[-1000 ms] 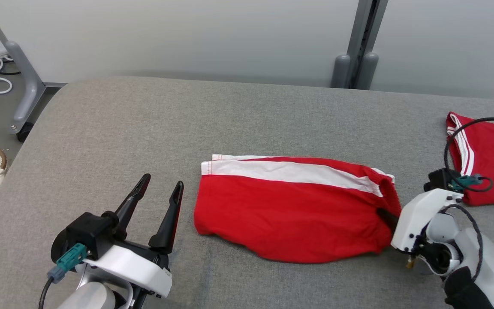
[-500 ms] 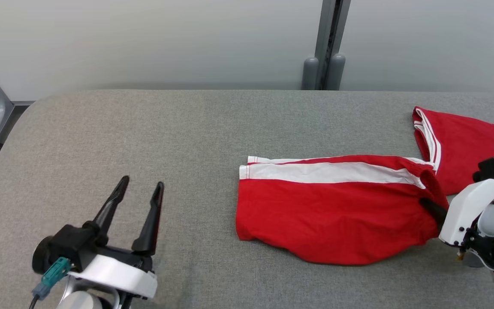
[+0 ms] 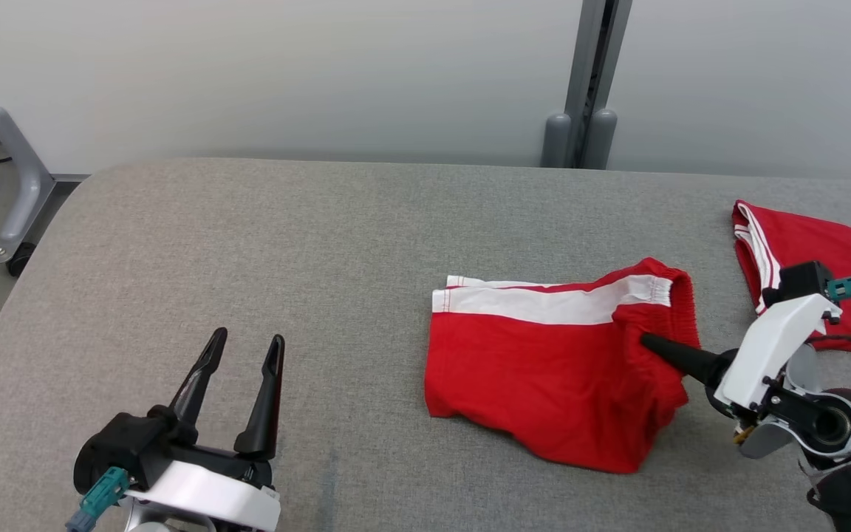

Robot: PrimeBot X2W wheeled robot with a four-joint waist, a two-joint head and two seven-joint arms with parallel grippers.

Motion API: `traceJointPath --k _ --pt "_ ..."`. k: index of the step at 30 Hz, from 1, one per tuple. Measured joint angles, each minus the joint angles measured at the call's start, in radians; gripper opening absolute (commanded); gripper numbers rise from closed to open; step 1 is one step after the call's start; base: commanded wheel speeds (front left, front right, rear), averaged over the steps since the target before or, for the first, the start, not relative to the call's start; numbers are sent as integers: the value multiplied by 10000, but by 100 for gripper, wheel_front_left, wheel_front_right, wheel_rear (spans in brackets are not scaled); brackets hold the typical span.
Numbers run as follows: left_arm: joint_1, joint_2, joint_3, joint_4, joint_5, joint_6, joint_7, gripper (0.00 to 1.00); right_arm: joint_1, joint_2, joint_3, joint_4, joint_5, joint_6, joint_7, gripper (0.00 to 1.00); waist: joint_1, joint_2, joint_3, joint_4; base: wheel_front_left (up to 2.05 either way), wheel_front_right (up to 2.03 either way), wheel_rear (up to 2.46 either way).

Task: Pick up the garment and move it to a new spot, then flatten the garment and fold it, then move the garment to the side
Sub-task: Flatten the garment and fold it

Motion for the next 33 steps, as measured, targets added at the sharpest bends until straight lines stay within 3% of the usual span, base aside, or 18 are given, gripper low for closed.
traceJointPath --k 6,10,19,20,22,23,33 --pt "67 -470 307 165 451 -385 0 100 -388 1057 -278 265 491 -2 336 0 0 -1 70 367 0 0 0" --pt "39 -706 435 222 677 -591 0 100 -994 1678 -364 1104 378 -2 272 0 0 0 236 703 0 0 0" --pt "-67 -903 569 389 928 -732 0 100 -1800 2150 -257 2568 201 -4 -125 0 0 0 467 1325 0 0 0" --pt "-68 -917 577 407 930 -734 0 100 -1829 2178 -198 2729 182 -4 -127 13 0 0 474 1375 0 0 0" --pt "-67 -926 629 426 941 -752 0 100 -1916 2220 -90 2941 123 -4 -144 47 0 0 481 1447 0 0 0" --pt "-67 -928 646 431 943 -761 0 100 -1973 2234 -54 2982 127 -4 -198 100 -1 0 480 1468 0 0 0" --pt "-67 -1005 754 418 1047 -779 0 100 -2007 2289 219 1914 1066 -4 -679 100 0 0 435 1235 0 0 0"
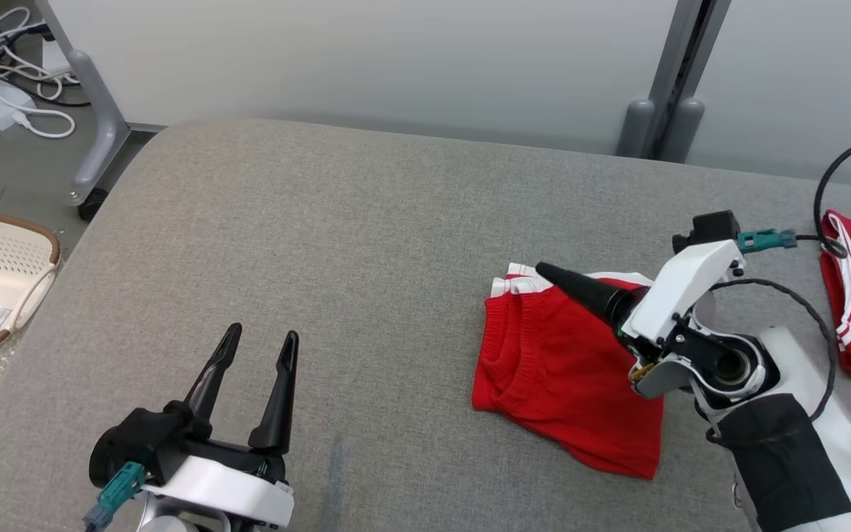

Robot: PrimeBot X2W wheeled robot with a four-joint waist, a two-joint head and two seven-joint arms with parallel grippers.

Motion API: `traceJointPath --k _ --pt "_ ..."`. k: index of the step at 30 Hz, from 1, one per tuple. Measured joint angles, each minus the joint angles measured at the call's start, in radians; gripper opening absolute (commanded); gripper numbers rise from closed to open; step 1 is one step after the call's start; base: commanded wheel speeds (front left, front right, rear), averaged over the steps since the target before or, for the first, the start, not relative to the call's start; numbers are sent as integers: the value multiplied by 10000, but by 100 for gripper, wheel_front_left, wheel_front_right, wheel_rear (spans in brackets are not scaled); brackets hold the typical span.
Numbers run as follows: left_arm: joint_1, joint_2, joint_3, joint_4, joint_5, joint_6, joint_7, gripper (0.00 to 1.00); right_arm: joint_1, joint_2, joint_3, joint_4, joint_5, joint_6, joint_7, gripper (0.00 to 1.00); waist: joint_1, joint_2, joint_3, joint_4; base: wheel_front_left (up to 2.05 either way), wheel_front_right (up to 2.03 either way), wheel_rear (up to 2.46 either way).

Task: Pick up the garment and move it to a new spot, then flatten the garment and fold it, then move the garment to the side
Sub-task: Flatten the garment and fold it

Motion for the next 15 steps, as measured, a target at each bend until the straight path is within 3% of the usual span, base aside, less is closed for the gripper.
traceJointPath --k 8,15 --pt "61 84 -4 -119 2 -2 0 100 629 -1009 -203 -1592 301 0 -884 100 0 0 -173 -379 0 0 0" --pt "167 142 -10 -217 10 -13 0 100 1374 -1875 13 -1728 -297 0 -1193 100 0 0 -305 -674 0 0 0"
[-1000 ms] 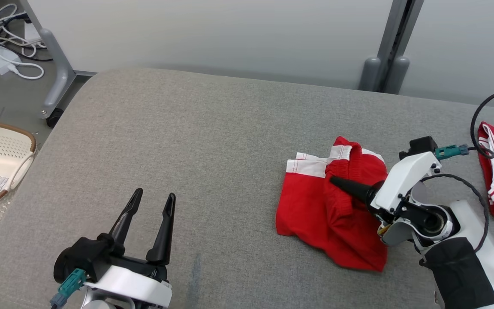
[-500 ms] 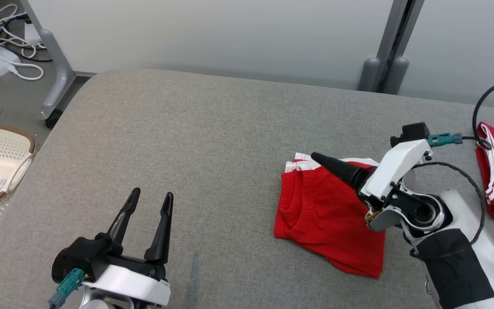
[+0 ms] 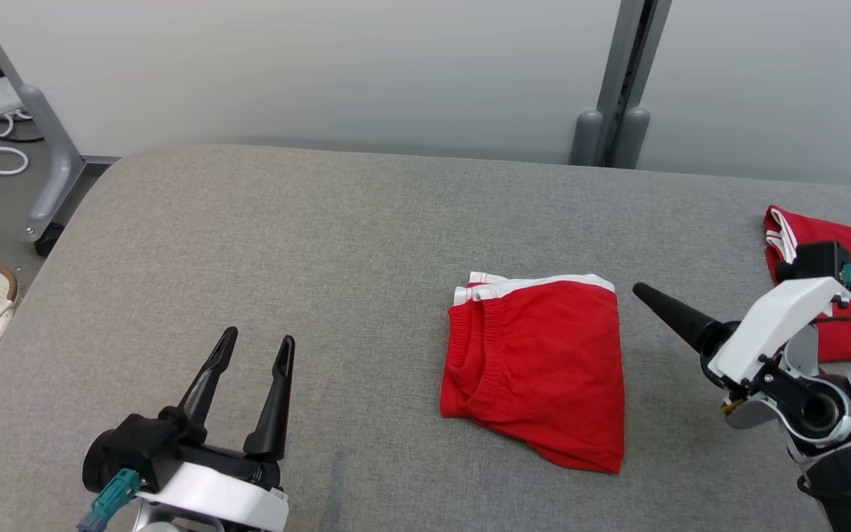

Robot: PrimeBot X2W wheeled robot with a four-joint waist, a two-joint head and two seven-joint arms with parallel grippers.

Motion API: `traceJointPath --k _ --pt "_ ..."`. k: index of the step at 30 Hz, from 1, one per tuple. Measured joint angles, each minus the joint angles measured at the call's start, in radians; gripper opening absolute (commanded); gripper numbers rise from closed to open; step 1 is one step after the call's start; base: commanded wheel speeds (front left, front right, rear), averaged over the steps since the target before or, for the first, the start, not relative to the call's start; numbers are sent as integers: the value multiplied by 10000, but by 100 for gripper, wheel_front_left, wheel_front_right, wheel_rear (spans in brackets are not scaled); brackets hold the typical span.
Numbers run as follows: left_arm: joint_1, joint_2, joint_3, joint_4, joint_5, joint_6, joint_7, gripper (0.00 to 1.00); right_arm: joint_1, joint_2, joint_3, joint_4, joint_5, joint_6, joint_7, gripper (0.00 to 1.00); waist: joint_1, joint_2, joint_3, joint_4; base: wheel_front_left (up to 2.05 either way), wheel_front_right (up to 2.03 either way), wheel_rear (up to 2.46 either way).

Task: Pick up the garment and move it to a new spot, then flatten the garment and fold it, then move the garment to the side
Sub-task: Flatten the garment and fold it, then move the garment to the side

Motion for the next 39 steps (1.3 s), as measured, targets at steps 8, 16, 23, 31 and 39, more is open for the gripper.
traceJointPath --k 8,16,23,31,39 --pt "6 63 -123 4 0 0 0 100 262 48 332 1340 -863 0 401 100 0 0 -47 -278 0 0 0" --pt "-76 82 -213 98 -46 0 0 100 -358 644 343 2545 -993 0 755 100 0 0 180 -73 0 0 0" --pt "-203 73 -190 159 -59 0 0 100 -987 970 272 4029 -1227 2 899 100 0 -1 332 302 0 0 0" --pt "-207 73 -155 163 -63 0 0 100 -1533 1143 67 5574 -1528 10 899 100 0 0 383 671 0 0 0" --pt "-208 69 -111 159 -58 0 0 100 -1659 1404 127 5584 -1327 4 780 0 0 0 441 717 0 0 0"
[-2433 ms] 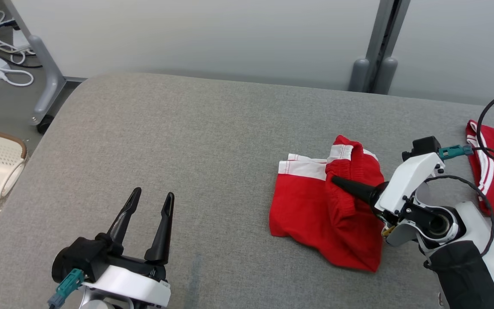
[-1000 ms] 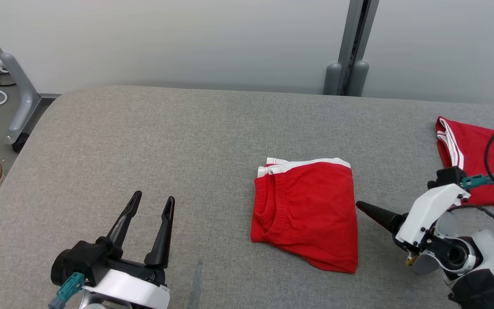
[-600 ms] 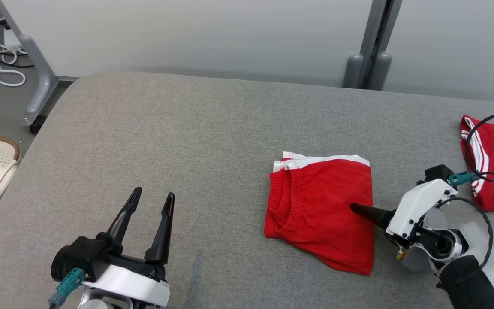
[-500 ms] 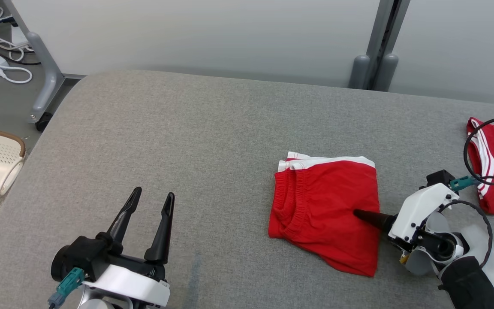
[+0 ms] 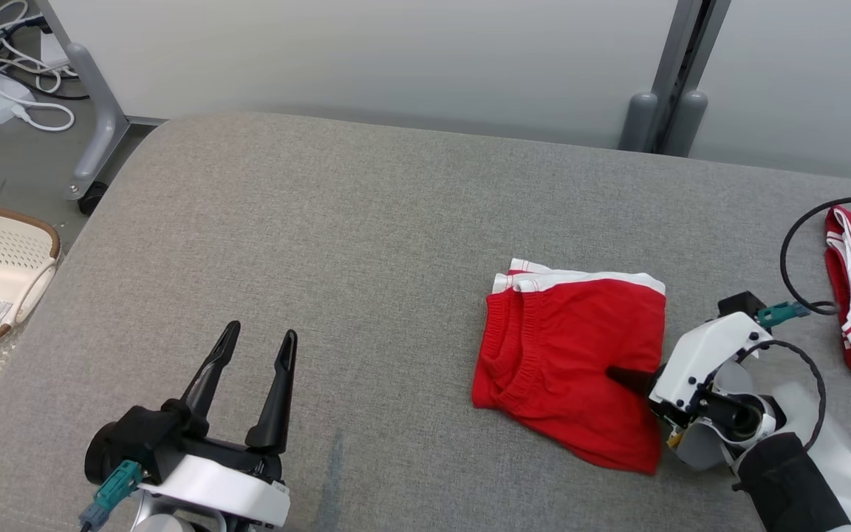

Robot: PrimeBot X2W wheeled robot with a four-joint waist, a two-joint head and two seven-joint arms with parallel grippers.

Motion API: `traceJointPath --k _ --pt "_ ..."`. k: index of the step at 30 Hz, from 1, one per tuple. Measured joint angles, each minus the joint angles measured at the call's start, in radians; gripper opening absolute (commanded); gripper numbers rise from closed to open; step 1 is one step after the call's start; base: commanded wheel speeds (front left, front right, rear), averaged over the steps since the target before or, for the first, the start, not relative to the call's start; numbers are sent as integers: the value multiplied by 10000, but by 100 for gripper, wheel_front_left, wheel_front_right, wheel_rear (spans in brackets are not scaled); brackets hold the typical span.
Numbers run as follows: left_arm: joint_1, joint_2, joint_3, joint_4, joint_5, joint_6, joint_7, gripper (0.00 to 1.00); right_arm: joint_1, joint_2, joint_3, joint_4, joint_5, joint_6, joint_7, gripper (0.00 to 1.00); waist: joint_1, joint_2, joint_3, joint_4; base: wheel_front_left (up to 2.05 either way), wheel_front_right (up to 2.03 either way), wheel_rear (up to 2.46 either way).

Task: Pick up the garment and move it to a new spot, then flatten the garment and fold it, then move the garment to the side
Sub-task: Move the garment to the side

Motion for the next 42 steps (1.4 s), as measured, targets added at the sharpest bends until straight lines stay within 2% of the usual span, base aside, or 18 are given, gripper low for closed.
traceJointPath --k 6,10,20,31,42 --pt "0 8 21 -12 13 0 0 100 91 -17 290 -715 163 -2 -374 0 0 0 -35 -108 0 0 0" --pt "5 -2 -27 -19 15 0 0 100 128 -349 610 -1348 176 -2 -566 0 0 0 -87 -266 0 0 0" --pt "-71 102 -221 -303 63 0 0 100 -500 -2004 1925 -3020 -31 -2 -560 0 0 0 210 -1249 0 0 0" --pt "-817 364 -407 -395 180 0 0 100 -1935 -3781 3103 -4477 155 -2 -512 0 0 0 1385 -2030 0 0 0" --pt "-1467 520 -466 -577 295 -2 0 100 -3284 -5536 3789 -4780 414 0 -663 0 0 0 2742 -2372 0 0 0"
